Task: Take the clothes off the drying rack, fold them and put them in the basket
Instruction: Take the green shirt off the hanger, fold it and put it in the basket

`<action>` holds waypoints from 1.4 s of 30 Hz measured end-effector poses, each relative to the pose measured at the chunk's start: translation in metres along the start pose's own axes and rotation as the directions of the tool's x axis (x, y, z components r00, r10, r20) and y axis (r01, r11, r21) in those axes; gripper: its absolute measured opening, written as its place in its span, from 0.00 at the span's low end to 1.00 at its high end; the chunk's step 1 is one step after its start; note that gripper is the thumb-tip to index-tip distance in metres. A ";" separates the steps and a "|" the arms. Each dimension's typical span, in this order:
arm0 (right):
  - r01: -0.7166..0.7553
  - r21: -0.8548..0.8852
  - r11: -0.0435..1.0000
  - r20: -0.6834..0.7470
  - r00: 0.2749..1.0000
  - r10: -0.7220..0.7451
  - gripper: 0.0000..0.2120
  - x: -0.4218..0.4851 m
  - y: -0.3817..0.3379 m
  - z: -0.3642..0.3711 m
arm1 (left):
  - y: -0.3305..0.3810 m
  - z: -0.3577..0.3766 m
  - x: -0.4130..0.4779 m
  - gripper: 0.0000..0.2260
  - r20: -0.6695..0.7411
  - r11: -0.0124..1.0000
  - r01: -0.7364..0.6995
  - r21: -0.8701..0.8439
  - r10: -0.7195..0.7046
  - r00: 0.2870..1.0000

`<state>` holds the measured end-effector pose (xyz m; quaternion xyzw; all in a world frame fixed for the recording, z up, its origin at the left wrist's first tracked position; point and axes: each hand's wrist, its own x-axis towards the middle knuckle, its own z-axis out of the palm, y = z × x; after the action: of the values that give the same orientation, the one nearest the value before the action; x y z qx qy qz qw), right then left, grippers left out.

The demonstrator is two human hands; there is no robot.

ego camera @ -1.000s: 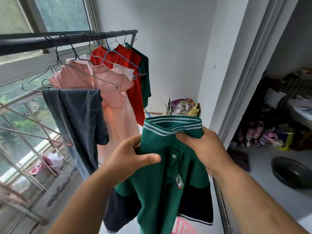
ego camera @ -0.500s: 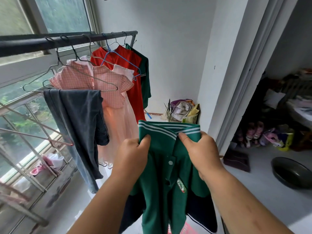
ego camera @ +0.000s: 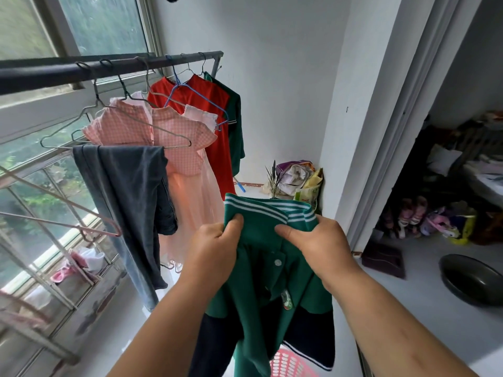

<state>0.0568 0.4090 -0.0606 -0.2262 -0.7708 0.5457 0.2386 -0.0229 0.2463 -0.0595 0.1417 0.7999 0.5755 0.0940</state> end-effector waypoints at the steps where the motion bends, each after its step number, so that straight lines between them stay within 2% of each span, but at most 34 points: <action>1: 0.006 0.020 1.000 -0.038 0.999 -0.005 0.06 0.001 0.000 0.001 | 0.001 0.000 -0.001 0.32 0.033 1.000 0.003 0.028 -0.004 0.999; 3: 0.017 0.073 0.997 -0.091 0.996 -0.010 0.04 0.001 -0.001 0.001 | 0.003 -0.001 -0.004 0.30 0.087 0.994 -0.016 0.108 0.007 0.996; 6: 0.037 0.148 0.988 -0.144 0.989 -0.015 0.05 0.002 -0.003 0.002 | 0.008 -0.001 -0.009 0.21 0.146 0.954 -0.139 0.266 0.103 0.984; 8: 0.029 0.137 0.990 -0.167 0.986 -0.006 0.04 0.002 -0.002 0.005 | 0.010 0.002 -0.012 0.22 0.149 0.916 -0.186 0.354 0.141 0.979; 11: 0.014 0.113 0.994 -0.201 0.980 0.009 0.05 0.002 -0.002 0.009 | 0.011 0.013 -0.014 0.26 0.082 0.897 -0.169 0.407 0.149 0.985; 14: -0.011 0.136 0.991 -0.172 0.985 0.035 0.06 0.000 -0.003 0.013 | 0.008 0.025 -0.015 0.25 0.012 0.923 -0.138 0.360 0.143 0.990; 17: -0.085 0.175 0.981 -0.054 0.994 0.096 0.10 -0.004 -0.002 0.018 | 0.006 0.033 -0.014 0.24 -0.028 0.939 -0.103 0.327 0.119 0.993; 20: -0.125 0.263 0.957 0.030 0.992 0.122 0.08 -0.007 -0.005 0.016 | 0.006 0.035 -0.011 0.23 -0.035 0.948 -0.097 0.304 0.113 0.993; 22: -0.134 0.312 0.940 0.080 0.990 0.115 0.09 -0.009 -0.008 0.013 | 0.006 0.035 -0.008 0.23 -0.021 0.948 -0.113 0.296 0.124 0.992; 27: -0.134 0.305 0.943 0.174 0.981 0.083 0.11 -0.014 -0.014 0.011 | 0.009 0.031 -0.007 0.19 0.025 0.953 -0.125 0.276 0.123 0.992; 31: -0.143 0.325 0.935 0.240 0.969 0.065 0.07 -0.015 -0.019 0.006 | 0.014 0.026 -0.007 0.22 0.134 0.987 -0.093 0.131 0.076 0.988; 34: -0.221 0.364 0.905 0.339 0.936 0.092 0.16 -0.012 -0.023 0.003 | 0.019 0.019 -0.008 0.25 0.221 0.996 -0.071 0.055 0.057 0.974; 36: -0.223 0.348 0.911 0.392 0.917 0.075 0.20 -0.010 -0.025 0.003 | 0.019 0.015 -0.007 0.17 0.217 0.996 -0.083 0.046 0.071 0.974; 38: -0.197 0.351 0.915 0.394 0.918 0.047 0.22 -0.010 -0.027 0.004 | 0.019 0.011 -0.004 0.08 0.185 0.998 -0.057 0.011 0.054 0.981; 39: -0.154 0.331 0.931 0.360 0.933 0.027 0.21 -0.010 -0.028 0.003 | 0.019 0.009 -0.004 0.07 0.191 0.999 -0.034 -0.013 0.036 0.981; 41: -0.007 0.180 0.984 0.219 0.975 -0.033 0.15 -0.005 -0.022 0.001 | 0.018 0.005 -0.003 0.06 0.226 0.999 -0.002 -0.039 0.011 0.974; 42: 0.033 0.097 0.995 0.183 0.982 -0.051 0.16 -0.002 -0.018 0.000 | 0.018 0.004 -0.003 0.06 0.245 0.999 0.008 -0.052 0.005 0.969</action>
<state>0.0568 0.4030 -0.0438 -0.1467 -0.7678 0.5948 0.1876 -0.0165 0.2541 -0.0440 0.2086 0.7669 0.5743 0.1964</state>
